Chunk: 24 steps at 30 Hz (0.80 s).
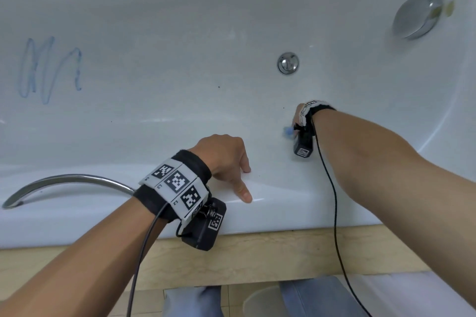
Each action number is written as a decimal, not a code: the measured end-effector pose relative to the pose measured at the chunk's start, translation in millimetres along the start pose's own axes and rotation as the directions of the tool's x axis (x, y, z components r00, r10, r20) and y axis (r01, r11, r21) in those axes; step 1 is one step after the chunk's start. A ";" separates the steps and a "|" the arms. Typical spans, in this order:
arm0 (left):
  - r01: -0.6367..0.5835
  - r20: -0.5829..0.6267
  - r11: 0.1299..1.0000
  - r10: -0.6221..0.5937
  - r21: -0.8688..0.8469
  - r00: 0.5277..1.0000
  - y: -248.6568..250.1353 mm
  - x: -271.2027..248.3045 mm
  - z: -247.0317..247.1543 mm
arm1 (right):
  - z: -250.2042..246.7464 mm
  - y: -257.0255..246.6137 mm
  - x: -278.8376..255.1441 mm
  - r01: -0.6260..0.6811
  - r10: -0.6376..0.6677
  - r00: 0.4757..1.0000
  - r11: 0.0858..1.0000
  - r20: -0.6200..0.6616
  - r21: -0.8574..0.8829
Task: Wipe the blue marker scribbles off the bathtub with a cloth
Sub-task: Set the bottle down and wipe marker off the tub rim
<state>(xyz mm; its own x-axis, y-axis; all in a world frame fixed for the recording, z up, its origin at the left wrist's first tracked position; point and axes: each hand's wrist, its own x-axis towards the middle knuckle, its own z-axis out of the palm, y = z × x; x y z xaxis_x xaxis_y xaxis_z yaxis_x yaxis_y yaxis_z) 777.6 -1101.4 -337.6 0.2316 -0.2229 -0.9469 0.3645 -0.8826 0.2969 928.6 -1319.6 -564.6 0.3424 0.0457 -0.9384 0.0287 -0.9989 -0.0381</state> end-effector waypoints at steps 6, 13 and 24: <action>0.030 0.099 0.999 -0.026 -0.030 0.995 -30.2 -4.3 -22.6 | -8.8 -24.6 -2.6 0.096 -0.079 0.995 0.933 -0.063 0.347; 0.059 0.159 0.998 -0.063 0.026 0.985 -45.4 7.5 -25.7 | -3.1 -7.0 36.3 0.117 0.173 0.786 0.901 -0.593 0.418; 0.047 0.221 0.999 -0.049 0.010 0.974 -44.1 20.7 -32.0 | 38.5 -54.9 17.8 0.209 -0.212 0.977 0.972 0.011 0.103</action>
<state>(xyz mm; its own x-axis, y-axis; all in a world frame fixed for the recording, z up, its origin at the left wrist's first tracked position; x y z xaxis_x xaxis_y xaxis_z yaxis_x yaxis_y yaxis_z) 795.2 -1053.9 -366.4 0.0082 -0.2659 -0.9640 0.3660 -0.8963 0.2504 897.0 -1264.4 -592.4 0.3180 0.2557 -0.9130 0.0028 -0.9632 -0.2688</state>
